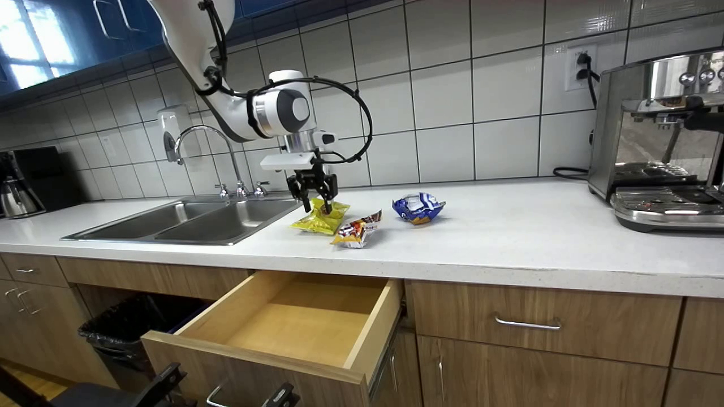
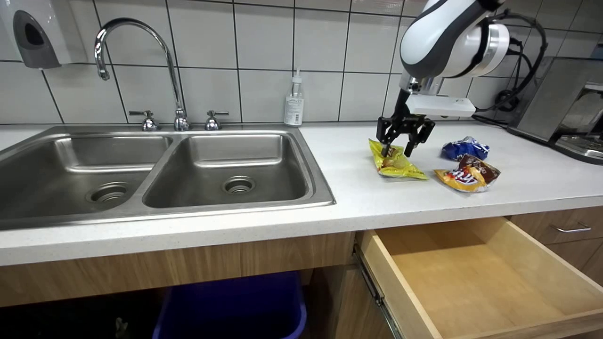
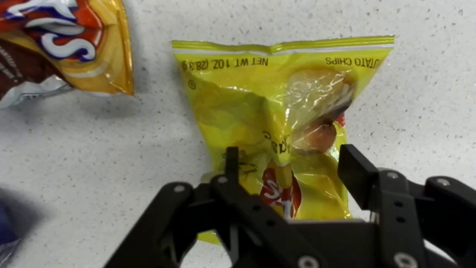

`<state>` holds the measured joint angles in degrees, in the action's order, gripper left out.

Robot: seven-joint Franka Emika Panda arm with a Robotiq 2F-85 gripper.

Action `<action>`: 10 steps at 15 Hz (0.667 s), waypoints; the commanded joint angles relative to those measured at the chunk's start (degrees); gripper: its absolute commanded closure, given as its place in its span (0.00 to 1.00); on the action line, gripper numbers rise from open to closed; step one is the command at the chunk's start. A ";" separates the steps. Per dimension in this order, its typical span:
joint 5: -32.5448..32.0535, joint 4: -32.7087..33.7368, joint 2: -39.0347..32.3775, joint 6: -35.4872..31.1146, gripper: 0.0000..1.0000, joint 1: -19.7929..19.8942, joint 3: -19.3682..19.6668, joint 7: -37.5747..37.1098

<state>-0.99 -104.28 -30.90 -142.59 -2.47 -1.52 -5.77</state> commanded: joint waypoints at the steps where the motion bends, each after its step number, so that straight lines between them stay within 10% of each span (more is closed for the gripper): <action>1: 1.66 2.18 -0.56 2.21 0.60 0.69 -0.76 2.50; 6: 1.72 2.31 -0.67 2.28 0.98 0.64 -0.74 2.76; 10: 1.79 2.20 -0.74 2.30 1.00 0.65 -0.70 2.66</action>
<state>-0.71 -103.93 -30.98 -142.55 -2.47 -1.58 -5.13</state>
